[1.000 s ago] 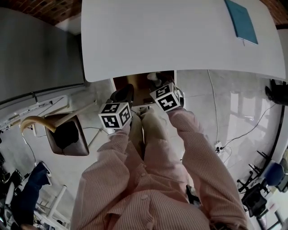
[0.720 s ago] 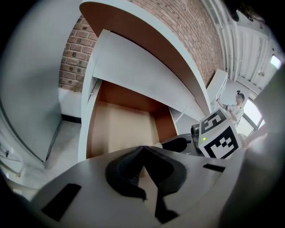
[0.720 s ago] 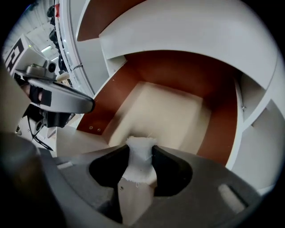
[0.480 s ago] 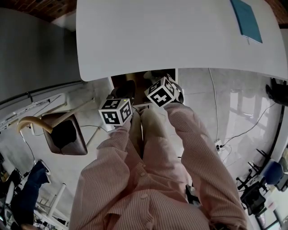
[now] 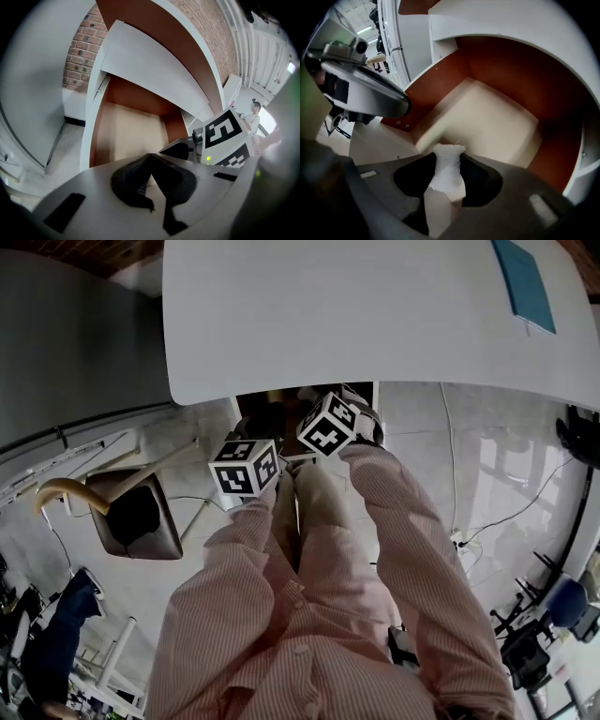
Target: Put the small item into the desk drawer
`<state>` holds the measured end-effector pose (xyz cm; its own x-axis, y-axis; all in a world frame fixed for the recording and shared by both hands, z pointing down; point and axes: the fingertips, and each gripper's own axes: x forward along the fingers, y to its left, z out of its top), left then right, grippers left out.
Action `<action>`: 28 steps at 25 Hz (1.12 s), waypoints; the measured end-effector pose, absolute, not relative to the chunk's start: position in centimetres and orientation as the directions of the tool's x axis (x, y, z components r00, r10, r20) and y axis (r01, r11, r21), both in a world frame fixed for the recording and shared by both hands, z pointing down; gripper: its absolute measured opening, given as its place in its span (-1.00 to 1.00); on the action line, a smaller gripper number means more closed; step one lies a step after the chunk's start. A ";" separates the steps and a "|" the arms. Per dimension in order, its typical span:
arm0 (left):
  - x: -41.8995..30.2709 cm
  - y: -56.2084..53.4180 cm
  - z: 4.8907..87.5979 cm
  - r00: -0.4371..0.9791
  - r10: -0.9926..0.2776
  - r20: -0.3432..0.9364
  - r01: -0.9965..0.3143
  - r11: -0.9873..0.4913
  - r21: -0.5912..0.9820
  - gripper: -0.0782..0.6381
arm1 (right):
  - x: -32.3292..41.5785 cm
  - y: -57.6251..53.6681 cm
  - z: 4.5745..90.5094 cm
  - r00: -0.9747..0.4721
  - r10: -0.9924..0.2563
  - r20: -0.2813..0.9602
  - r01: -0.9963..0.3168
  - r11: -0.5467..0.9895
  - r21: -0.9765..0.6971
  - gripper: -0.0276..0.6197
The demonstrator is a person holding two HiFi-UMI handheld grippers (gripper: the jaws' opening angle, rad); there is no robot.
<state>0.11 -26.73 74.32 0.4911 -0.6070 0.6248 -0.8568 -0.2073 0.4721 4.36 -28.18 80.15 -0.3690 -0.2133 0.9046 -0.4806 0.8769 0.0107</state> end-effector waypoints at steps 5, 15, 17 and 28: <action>-0.4 -26.9 74.5 0.488 -0.609 0.625 -0.857 -0.199 0.476 -0.78 | 4.2 -28.6 81.7 -0.335 -0.204 0.920 -0.439 0.898 0.040 -0.43; -0.3 -26.8 74.5 0.493 -0.609 0.621 -0.853 -0.199 0.482 -0.78 | 4.2 -28.7 82.8 -0.320 -0.199 0.926 -0.384 0.921 0.065 -0.42; -0.4 -26.7 74.3 0.491 -0.609 0.623 -0.853 -0.194 0.484 -0.78 | 4.0 -28.6 82.5 -0.334 -0.194 0.922 -0.382 0.922 0.055 -0.39; -0.7 -25.1 71.1 0.497 -0.596 0.631 -0.851 -0.192 0.488 -0.78 | 4.6 -27.7 78.8 -0.367 -0.244 0.898 -0.480 0.876 0.041 -0.42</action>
<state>-0.69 -25.07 71.15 0.4968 -0.5958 0.6311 -0.8511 -0.1922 0.4885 4.57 -27.69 78.83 -0.3675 -0.2435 0.8976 -0.4801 0.8762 0.0412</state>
